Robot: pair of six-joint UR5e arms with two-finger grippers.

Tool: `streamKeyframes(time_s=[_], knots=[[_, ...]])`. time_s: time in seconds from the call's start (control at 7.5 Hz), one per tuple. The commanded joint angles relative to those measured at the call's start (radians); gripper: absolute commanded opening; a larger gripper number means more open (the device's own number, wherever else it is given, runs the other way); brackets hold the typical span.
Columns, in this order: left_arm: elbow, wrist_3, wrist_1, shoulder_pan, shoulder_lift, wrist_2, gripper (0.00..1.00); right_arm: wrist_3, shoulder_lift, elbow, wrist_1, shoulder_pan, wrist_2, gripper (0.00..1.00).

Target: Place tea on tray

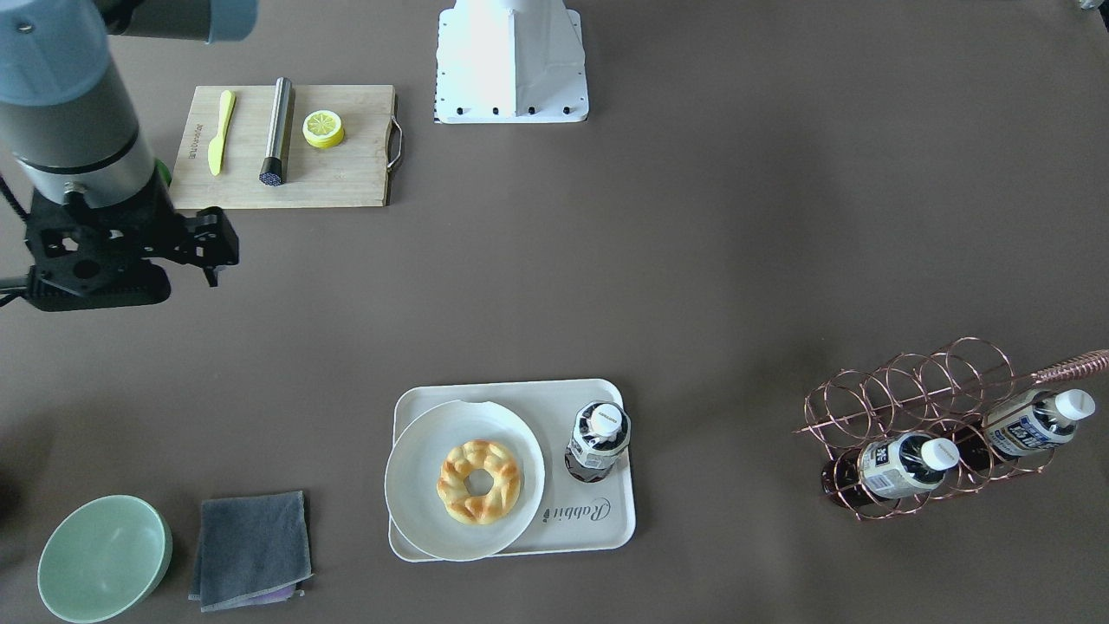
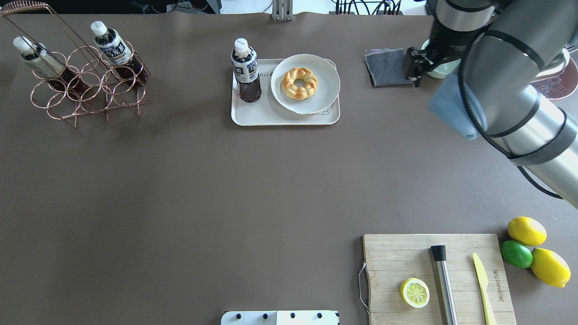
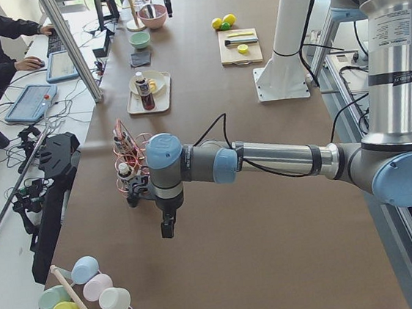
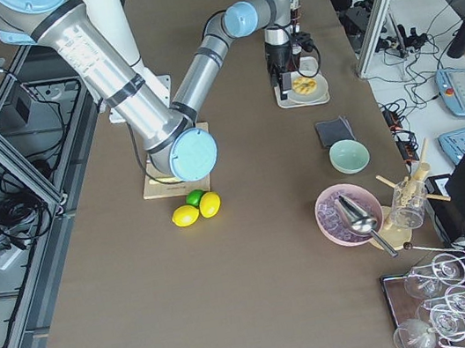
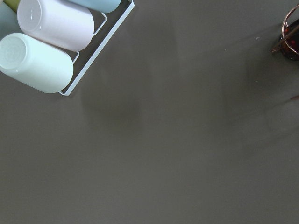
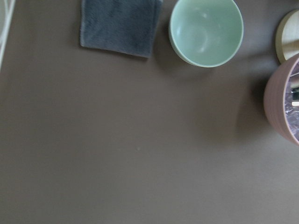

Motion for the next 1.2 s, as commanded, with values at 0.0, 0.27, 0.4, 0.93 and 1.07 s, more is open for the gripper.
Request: streamKeyframes(time_s=[0.0, 0.27, 0.4, 0.93, 1.07], knots=[[-0.003, 0.108, -0.02, -0.077, 0.073, -0.082, 0.98, -0.339, -0.295, 0.031, 0.04, 0.213, 0.022, 1.0], [-0.005, 0.109, -0.018, -0.085, 0.077, -0.081, 0.98, -0.462, -0.507, -0.035, 0.36, 0.357, 0.167, 1.0], [-0.009, 0.109, -0.018, -0.087, 0.077, -0.076, 0.98, -0.497, -0.561, -0.087, 0.418, 0.409, 0.257, 1.0], [0.0, 0.107, -0.018, -0.084, 0.083, -0.069, 0.98, -0.694, -0.598, -0.282, 0.446, 0.649, 0.324, 1.0], [-0.005, 0.109, -0.018, -0.085, 0.097, -0.07, 0.98, -0.711, -0.606, -0.282, 0.456, 0.681, 0.325, 1.0]])
